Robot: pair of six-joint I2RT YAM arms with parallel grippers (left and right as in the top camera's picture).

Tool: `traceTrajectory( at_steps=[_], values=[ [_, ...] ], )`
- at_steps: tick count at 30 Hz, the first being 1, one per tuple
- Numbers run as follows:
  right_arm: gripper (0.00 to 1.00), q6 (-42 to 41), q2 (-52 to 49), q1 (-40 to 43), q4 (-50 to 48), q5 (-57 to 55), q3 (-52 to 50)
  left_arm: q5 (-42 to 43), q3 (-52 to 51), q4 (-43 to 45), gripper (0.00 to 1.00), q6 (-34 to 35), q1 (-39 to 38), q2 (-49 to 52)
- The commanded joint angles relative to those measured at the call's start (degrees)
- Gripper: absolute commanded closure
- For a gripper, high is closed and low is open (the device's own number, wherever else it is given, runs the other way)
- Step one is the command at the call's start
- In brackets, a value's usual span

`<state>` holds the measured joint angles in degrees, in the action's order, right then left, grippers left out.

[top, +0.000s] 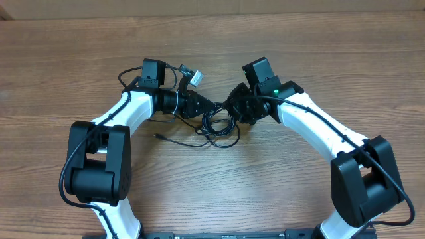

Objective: Untangle cables

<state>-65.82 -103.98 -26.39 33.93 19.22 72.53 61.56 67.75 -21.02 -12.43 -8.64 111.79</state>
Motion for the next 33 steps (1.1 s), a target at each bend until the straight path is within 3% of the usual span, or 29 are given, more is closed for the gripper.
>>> traceTrajectory(
  at_steps=[1, 13, 25, 27, 29, 33],
  values=[
    [0.74, -0.42, 1.86, -1.11, 0.85, -4.52, 0.07, 2.6, 1.09, 0.31, 0.96, 0.46, -0.39, 0.92],
    [0.8, -0.44, 1.27, -2.84, 1.46, -8.68, -0.52, 1.92, 1.09, 0.28, 0.96, 0.9, -0.39, 0.94],
    [0.81, -4.9, 1.09, -6.56, -0.9, -13.22, -4.13, -16.39, 1.09, 0.13, 0.96, 7.5, -4.0, 0.94],
    [0.8, -4.02, 1.09, -7.06, -1.46, -13.57, -4.17, -21.11, 1.09, 0.09, 0.92, 9.77, -4.48, 0.94],
    [0.8, -2.73, 1.09, -7.26, -1.77, -14.32, -4.17, -23.12, 1.09, 0.02, 0.79, 10.84, -4.46, 0.94],
    [0.85, -2.71, 1.09, -7.28, -1.51, -15.34, -4.24, -23.23, 1.09, -1.07, 0.72, 10.93, -4.42, 0.94]
  ],
)
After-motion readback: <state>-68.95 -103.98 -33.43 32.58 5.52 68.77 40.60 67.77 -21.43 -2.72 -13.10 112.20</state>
